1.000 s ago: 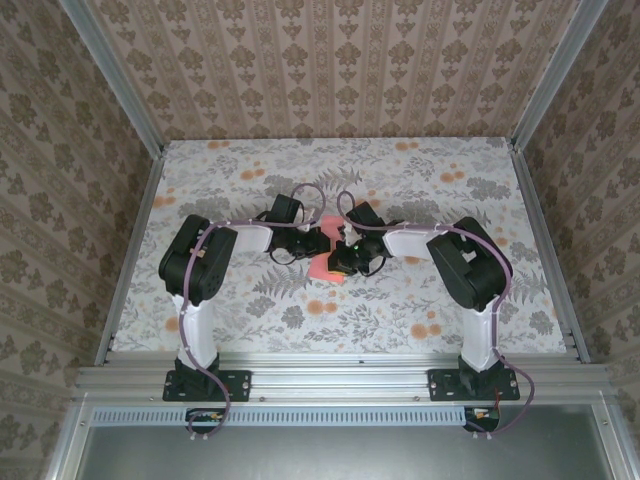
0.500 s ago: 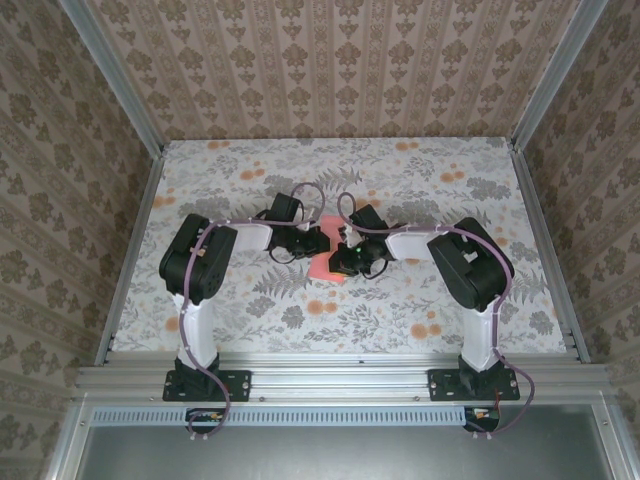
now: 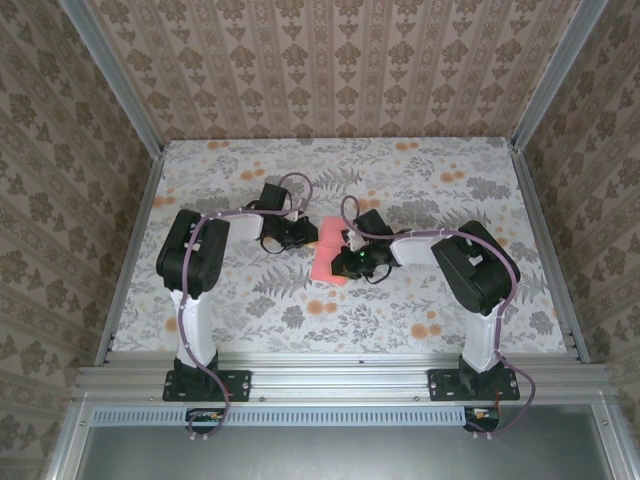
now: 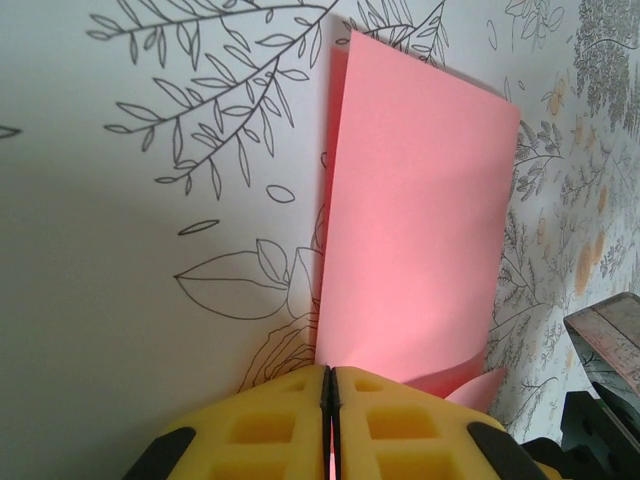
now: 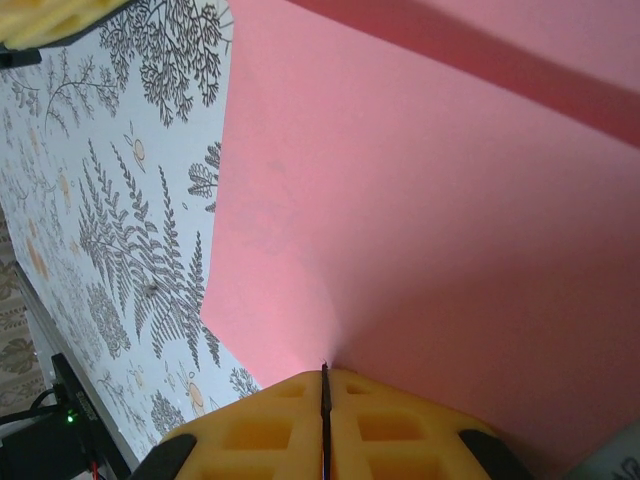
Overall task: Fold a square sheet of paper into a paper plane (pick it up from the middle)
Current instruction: Fold the triangle a second time at the center of the table.
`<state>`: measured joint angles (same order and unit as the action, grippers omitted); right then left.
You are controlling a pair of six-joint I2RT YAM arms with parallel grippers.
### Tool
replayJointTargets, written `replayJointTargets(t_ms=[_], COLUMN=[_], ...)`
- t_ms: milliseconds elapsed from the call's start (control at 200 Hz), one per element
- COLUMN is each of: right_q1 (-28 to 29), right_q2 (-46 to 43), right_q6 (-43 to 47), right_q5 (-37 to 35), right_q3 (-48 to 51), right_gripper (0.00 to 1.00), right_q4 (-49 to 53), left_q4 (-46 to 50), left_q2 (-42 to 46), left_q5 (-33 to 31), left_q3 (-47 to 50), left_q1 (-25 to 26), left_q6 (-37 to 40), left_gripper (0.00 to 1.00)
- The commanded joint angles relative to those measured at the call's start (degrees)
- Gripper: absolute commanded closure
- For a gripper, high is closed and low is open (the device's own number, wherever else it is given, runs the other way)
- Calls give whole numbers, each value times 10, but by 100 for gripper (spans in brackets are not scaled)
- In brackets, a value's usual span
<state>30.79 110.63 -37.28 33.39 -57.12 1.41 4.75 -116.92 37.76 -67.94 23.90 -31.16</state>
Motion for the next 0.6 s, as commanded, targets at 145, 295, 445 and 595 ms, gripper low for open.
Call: replayJointTargets(t_ms=[145,295,445,595], right_q1=[-2,-2,-10,-32], right_q2=[8,-18,-50,-83], right_q6=[-4,-14,-12,1], right_q5=[-22,6,25,17], right_q3=[26,6,-19,-20], right_gripper=[88,83,76,70], right_q4=[77,72,90,116], left_q4=[22,27,51,65], left_q2=[-6,27,67,113], left_q5=[-19,-15,-24,-38], left_q3=[-19,-14,-8,11], left_q1=[-9,-7,2,13], left_q6=[25,23,30,31], left_gripper=[88,87,80,74])
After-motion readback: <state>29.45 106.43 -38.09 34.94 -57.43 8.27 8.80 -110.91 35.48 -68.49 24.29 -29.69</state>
